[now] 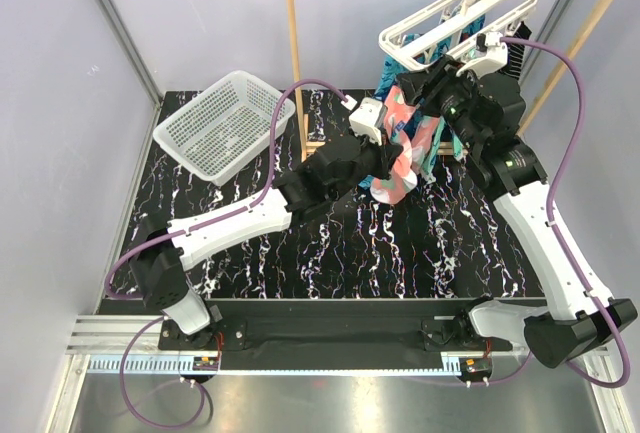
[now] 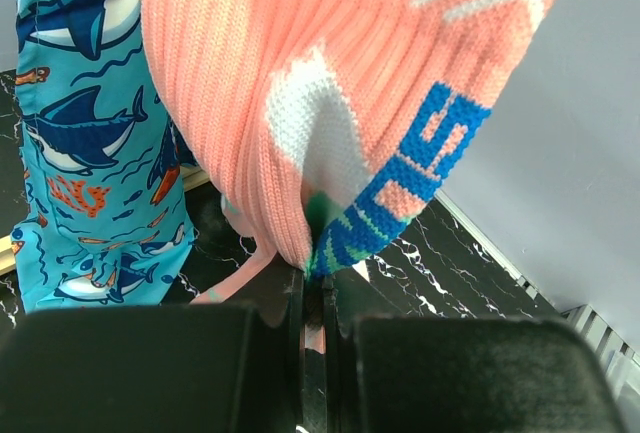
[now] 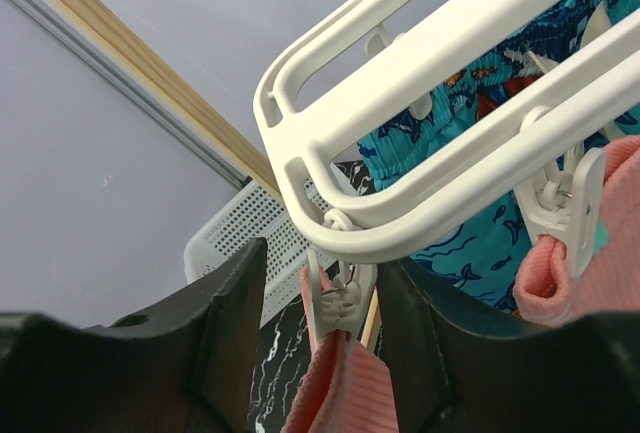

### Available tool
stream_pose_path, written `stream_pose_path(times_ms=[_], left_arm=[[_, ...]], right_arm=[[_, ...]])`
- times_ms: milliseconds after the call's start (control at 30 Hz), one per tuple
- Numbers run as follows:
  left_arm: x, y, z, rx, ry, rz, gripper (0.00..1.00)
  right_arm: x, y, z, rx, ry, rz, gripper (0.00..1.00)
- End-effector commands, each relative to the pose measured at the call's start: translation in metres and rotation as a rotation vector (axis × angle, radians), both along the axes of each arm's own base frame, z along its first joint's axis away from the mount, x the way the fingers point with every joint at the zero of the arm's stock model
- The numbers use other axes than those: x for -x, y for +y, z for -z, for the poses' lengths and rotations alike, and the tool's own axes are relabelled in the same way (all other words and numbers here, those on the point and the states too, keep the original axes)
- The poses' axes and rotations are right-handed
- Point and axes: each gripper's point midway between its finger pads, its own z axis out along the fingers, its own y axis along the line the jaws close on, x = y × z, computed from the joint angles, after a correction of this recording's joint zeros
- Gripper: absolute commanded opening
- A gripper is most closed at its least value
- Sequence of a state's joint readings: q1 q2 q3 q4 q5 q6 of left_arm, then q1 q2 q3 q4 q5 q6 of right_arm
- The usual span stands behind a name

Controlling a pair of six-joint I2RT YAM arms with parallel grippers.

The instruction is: Remove the socks clipped to the hanger

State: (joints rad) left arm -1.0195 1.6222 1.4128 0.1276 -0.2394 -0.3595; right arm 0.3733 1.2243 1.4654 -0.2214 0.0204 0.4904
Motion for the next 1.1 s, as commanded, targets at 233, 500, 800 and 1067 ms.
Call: stream_pose_path(times_ms=[233, 500, 800, 1067], left_arm=[[0.007, 0.003, -0.042, 0.111, -0.061, 0.010, 0.00], [0.007, 0.010, -0.032, 0.096, -0.046, -0.012, 0.00], [-0.004, 0.073, 0.029, -0.008, 0.136, -0.190, 0.00], [-0.053, 0.195, -0.020, 0.039, 0.099, -0.449, 0.00]], right_arm=[[0.006, -0.007, -0.022, -0.027, -0.061, 0.034, 0.02], [0.008, -0.013, -0.019, -0.013, -0.054, 0.057, 0.02], [0.012, -0.012, -0.013, 0.003, -0.024, 0.040, 0.03], [0.020, -0.009, -0.010, 0.004, -0.010, 0.011, 0.15]])
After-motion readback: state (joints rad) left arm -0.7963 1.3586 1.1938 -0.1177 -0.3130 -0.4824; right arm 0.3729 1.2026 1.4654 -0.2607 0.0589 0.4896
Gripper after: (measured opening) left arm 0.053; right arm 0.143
